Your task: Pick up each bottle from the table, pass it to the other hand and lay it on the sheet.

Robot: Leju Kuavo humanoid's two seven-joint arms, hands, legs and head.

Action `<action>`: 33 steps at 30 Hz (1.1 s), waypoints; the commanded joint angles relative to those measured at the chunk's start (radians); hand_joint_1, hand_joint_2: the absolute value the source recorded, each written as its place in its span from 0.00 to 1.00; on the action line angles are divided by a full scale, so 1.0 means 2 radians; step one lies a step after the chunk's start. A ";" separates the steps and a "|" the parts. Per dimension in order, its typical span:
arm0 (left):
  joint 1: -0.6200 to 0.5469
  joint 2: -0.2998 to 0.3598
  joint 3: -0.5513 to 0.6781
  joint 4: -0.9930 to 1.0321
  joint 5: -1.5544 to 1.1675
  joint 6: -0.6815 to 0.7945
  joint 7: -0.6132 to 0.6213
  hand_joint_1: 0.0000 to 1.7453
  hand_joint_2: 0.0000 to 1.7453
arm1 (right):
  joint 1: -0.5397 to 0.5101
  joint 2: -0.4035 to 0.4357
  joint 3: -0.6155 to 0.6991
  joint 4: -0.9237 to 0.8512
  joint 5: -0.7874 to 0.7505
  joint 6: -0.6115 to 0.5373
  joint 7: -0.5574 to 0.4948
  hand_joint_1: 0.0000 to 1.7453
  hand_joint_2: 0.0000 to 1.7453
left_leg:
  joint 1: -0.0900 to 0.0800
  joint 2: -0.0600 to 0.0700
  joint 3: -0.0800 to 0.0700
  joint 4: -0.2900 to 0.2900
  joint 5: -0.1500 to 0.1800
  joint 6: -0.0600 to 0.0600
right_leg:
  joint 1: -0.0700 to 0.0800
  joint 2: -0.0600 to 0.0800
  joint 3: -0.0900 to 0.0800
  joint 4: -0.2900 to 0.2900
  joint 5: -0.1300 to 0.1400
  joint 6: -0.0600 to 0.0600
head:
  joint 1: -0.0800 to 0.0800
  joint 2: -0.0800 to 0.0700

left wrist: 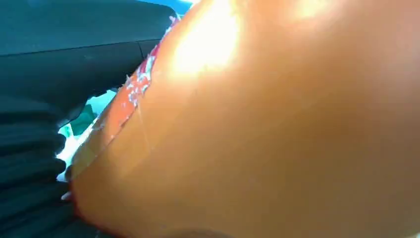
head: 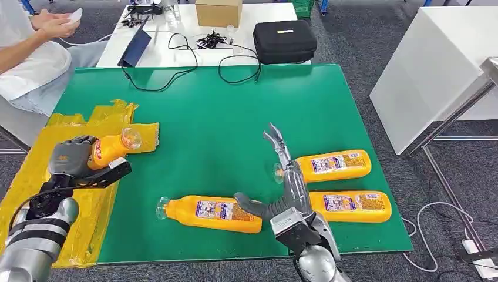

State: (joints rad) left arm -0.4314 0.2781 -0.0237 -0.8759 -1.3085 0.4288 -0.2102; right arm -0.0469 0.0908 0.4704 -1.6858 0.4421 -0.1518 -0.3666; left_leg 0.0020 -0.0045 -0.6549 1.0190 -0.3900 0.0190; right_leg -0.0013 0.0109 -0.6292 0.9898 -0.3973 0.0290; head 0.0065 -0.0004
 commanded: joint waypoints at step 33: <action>-0.002 -0.085 0.001 0.121 0.011 0.038 0.035 0.00 1.00 | -0.028 -0.018 0.039 0.060 0.018 0.017 0.019 0.00 1.00 | 0.000 0.000 0.002 -0.001 -0.001 0.000 | 0.000 -0.001 0.003 -0.001 -0.001 0.000 | 0.000 0.000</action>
State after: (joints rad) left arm -0.4043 0.1503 -0.0420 -0.7286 -1.2932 0.5123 -0.1408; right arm -0.0667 0.0896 0.5241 -1.6354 0.4780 -0.1251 -0.3311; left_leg 0.0017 -0.0053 -0.6543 1.0189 -0.3900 0.0191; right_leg -0.0013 0.0107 -0.6279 0.9897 -0.3973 0.0290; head 0.0065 -0.0004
